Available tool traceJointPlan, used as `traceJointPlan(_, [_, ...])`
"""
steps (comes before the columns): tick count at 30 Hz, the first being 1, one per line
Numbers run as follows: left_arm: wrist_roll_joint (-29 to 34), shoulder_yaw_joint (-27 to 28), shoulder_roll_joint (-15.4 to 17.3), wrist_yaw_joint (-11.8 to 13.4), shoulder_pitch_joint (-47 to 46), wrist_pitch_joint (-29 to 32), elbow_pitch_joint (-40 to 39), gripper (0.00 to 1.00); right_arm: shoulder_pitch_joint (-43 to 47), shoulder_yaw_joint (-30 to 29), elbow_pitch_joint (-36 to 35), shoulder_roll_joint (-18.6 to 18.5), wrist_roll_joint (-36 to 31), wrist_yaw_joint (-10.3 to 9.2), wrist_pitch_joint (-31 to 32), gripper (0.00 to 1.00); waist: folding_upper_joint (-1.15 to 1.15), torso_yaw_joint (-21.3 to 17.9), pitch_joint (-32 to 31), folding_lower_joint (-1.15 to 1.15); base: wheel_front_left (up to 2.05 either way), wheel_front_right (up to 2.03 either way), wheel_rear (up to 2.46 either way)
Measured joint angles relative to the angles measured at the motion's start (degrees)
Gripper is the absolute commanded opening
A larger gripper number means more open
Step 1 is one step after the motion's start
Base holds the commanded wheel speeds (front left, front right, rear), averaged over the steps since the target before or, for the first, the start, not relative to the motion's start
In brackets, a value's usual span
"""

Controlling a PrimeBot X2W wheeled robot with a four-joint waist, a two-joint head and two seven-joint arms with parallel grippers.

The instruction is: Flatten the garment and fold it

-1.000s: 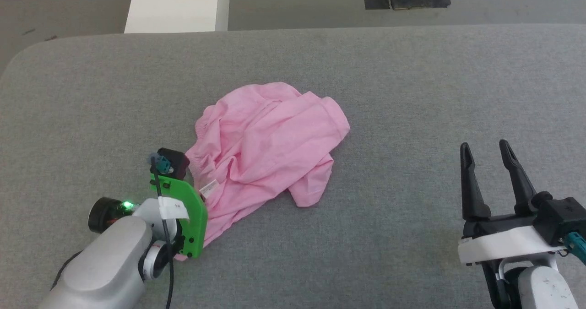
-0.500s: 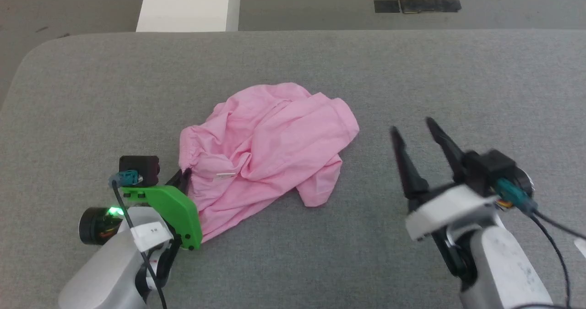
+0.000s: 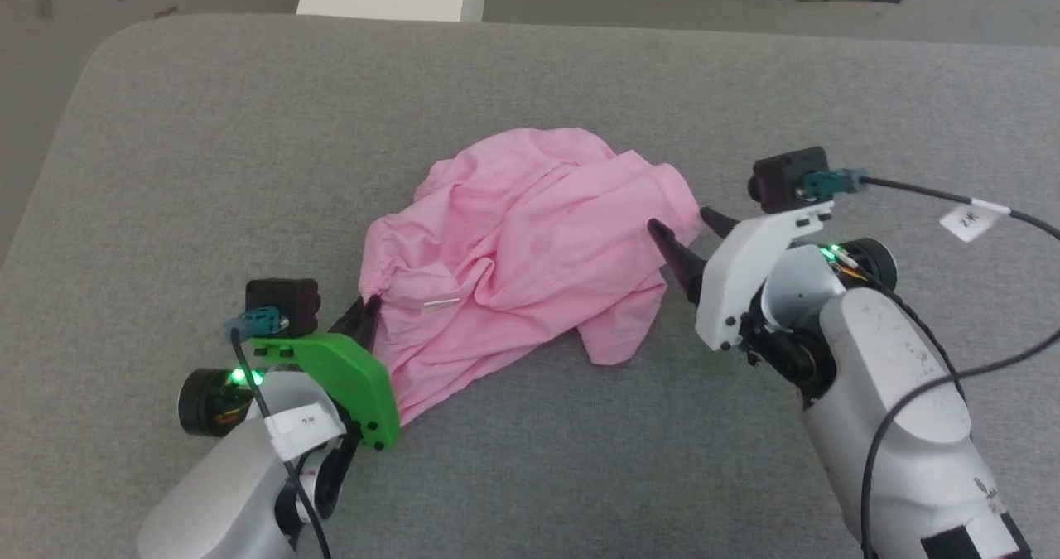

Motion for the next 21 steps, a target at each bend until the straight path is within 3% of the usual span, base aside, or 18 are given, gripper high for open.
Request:
traceJointPlan(6, [0.00, -0.37, -0.47, -0.03, -0.88, 0.00, 0.11, 0.00, -3.66, 0.37, 4.39, -0.04, 0.12, 0.00, 2.77, 1.00, 0.00, 1.05, 1.38, 0.00, 0.00, 0.00, 0.00])
traceJointPlan(7, [0.01, -0.43, -0.52, -0.04, -0.98, 0.00, 0.11, 0.00, -4.21, 0.56, 4.97, -0.04, 0.25, 0.00, 3.21, 0.95, 0.00, 1.19, 1.58, 0.00, 0.00, 0.00, 0.00])
traceJointPlan(8, [0.01, -0.45, -0.53, -0.08, -1.06, 0.00, 0.12, 0.00, -4.54, 0.90, 5.26, -0.05, 0.40, 0.00, 3.49, 0.49, 0.00, 1.28, 1.71, 0.00, 0.00, 0.00, 0.00])
traceJointPlan(9, [0.01, -0.45, -0.54, -0.09, -1.16, 0.00, 0.12, 0.00, -4.84, 1.32, 5.45, -0.02, 0.45, 0.00, 3.48, 0.41, 0.00, 1.38, 1.87, 0.00, 0.00, 0.00, 0.00])
traceJointPlan(10, [0.01, -0.44, -0.53, -0.09, -1.22, 0.00, 0.12, 0.00, -5.22, 1.76, 5.60, 0.00, 0.43, 0.00, 3.48, 0.08, 0.00, 1.43, 2.02, 0.00, 0.00, 0.00, 0.00])
traceJointPlan(11, [0.01, -0.44, -0.53, -0.09, -1.22, 0.00, 0.15, 0.00, -5.49, 2.10, 5.72, 0.02, 0.43, 0.00, 3.47, 0.00, 0.00, 1.45, 2.12, 0.00, 0.00, 0.00, 0.00])
traceJointPlan(16, [0.01, -0.45, -0.51, -0.09, -1.22, 0.00, 0.24, 0.00, -6.22, 2.93, 6.23, 0.04, -0.32, 0.00, 2.16, 0.00, 0.00, 1.23, 2.30, 0.00, 0.00, 0.00, 0.00])
traceJointPlan(21, [0.13, -0.32, -0.41, -0.10, -1.22, -1.16, 0.03, 0.00, -6.39, 2.11, 5.01, 0.01, -1.71, 0.00, -3.41, 0.00, 0.00, 0.94, 1.62, 0.00, 0.00, 0.00, 0.00])
